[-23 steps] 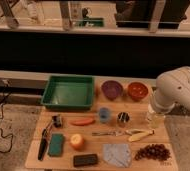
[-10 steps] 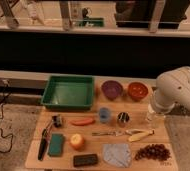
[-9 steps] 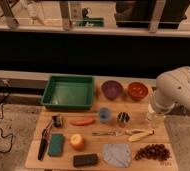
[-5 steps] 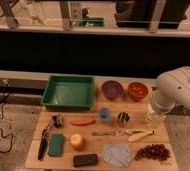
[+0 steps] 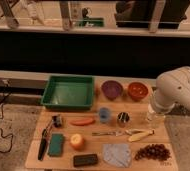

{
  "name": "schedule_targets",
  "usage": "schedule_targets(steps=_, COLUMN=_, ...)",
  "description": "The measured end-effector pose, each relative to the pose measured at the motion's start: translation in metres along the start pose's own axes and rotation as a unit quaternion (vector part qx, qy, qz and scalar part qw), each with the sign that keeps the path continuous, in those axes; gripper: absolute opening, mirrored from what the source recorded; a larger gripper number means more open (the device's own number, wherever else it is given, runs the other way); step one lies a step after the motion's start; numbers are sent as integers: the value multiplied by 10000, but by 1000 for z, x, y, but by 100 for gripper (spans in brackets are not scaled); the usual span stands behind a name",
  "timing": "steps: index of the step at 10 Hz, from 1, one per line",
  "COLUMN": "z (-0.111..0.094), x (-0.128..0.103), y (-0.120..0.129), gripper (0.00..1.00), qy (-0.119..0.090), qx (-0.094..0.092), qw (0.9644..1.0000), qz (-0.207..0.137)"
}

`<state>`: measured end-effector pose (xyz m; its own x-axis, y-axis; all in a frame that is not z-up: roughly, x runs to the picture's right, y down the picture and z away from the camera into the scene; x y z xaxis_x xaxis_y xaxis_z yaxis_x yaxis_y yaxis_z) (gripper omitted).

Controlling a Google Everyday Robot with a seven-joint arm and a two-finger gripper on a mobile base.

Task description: Place pepper in metal cup

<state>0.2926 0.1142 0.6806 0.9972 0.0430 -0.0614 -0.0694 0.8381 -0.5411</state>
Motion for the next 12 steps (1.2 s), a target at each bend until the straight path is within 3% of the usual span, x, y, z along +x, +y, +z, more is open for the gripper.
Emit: schedule_targets(steps=12, z=6, x=-1, y=2, gripper=80, qy=25, qx=-49, qw=10000, qz=4)
